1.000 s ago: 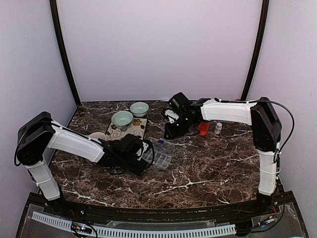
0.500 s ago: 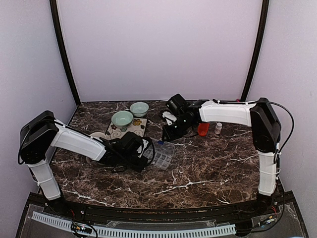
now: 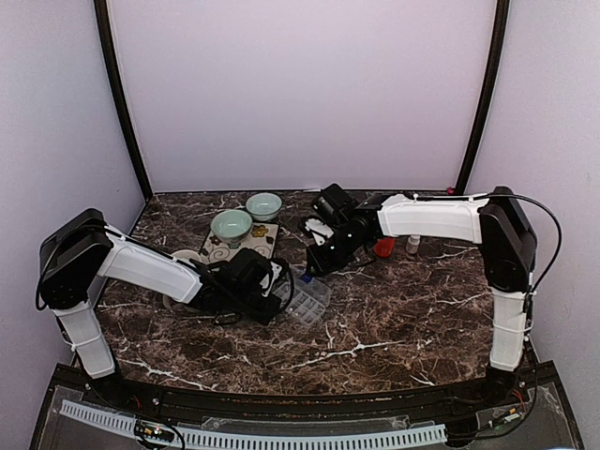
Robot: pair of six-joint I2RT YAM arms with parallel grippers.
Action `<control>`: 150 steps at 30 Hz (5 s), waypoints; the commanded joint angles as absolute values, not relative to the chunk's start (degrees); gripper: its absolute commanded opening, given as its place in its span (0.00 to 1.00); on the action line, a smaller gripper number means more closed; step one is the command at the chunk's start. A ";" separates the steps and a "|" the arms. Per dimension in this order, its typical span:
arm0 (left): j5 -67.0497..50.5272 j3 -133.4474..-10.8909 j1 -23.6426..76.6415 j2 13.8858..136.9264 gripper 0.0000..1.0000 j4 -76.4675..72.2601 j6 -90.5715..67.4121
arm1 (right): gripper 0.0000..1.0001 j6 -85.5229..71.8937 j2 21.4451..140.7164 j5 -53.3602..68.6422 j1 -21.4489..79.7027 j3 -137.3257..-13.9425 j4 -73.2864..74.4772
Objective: Sort the pills into containers
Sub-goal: Close the lid of the pill container.
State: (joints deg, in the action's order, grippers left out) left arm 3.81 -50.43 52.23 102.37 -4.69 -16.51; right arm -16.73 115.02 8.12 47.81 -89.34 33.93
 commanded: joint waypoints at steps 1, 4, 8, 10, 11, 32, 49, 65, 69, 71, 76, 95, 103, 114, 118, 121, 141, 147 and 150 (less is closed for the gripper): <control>2.83 -50.64 51.77 102.71 0.00 -3.53 -16.09 | 0.24 -16.84 111.12 7.66 49.12 -88.21 34.71; 2.56 -50.51 51.77 102.38 0.00 -3.35 -16.05 | 0.24 -17.13 110.13 7.54 49.36 -87.75 35.12; 2.50 -50.45 51.77 101.87 0.00 -3.13 -16.02 | 0.24 -17.33 109.28 8.09 49.63 -86.58 35.32; 2.43 -50.36 51.77 101.70 0.00 -3.03 -16.12 | 0.24 -17.34 108.83 8.41 49.95 -85.97 35.32; 2.51 -50.24 51.77 101.49 0.00 -3.11 -16.29 | 0.24 -17.41 108.72 8.60 50.19 -85.63 35.33; 2.20 -48.78 51.77 100.42 0.00 -3.16 -17.40 | 0.38 -18.36 101.74 2.28 50.94 -85.01 35.77; 1.75 -48.89 51.77 100.90 0.00 -3.31 -17.41 | 0.01 -19.35 105.78 5.39 47.04 -80.33 32.70; 1.26 -48.95 51.77 101.42 0.00 -4.12 -17.99 | 0.00 -19.45 107.34 13.62 48.14 -79.01 30.76; 1.17 -48.96 51.77 101.51 0.00 -4.26 -18.06 | 0.00 -19.66 107.45 14.49 48.73 -78.67 30.46; 1.15 -48.83 51.77 101.43 0.00 -4.35 -18.10 | 0.00 -19.70 107.40 14.93 49.05 -78.66 30.39; 0.93 -48.66 51.77 101.43 0.00 -4.61 -18.22 | 0.00 -19.52 107.82 16.29 49.76 -78.84 30.59; 0.56 -47.36 51.77 100.40 0.00 -4.75 -18.56 | 0.01 -18.56 112.10 19.70 52.15 -81.48 30.94; 0.26 -45.50 51.77 99.13 0.00 -4.42 -19.40 | 0.02 -18.13 114.80 20.56 53.21 -83.76 31.31; -0.04 -44.75 51.77 98.53 0.00 -4.22 -19.77 | 0.02 -16.99 117.40 20.69 54.34 -86.93 32.58; -0.13 -44.50 51.77 98.48 0.00 -4.30 -20.12 | 0.02 -16.64 118.39 20.83 54.49 -88.10 33.08; -0.11 -44.18 51.77 98.31 0.00 -4.52 -20.37 | 0.02 -16.40 119.14 20.83 54.60 -88.71 33.54; -0.51 -43.66 51.77 98.70 0.00 -5.88 -20.53 | 0.02 -16.01 123.73 19.41 54.93 -90.35 36.03; -0.81 -43.09 51.77 97.91 0.00 -6.45 -20.57 | 0.02 -14.91 124.92 17.08 55.17 -90.91 38.16; -0.77 -42.65 51.77 96.98 0.00 -6.44 -20.89 | 0.02 -13.98 125.53 15.59 55.65 -91.39 39.45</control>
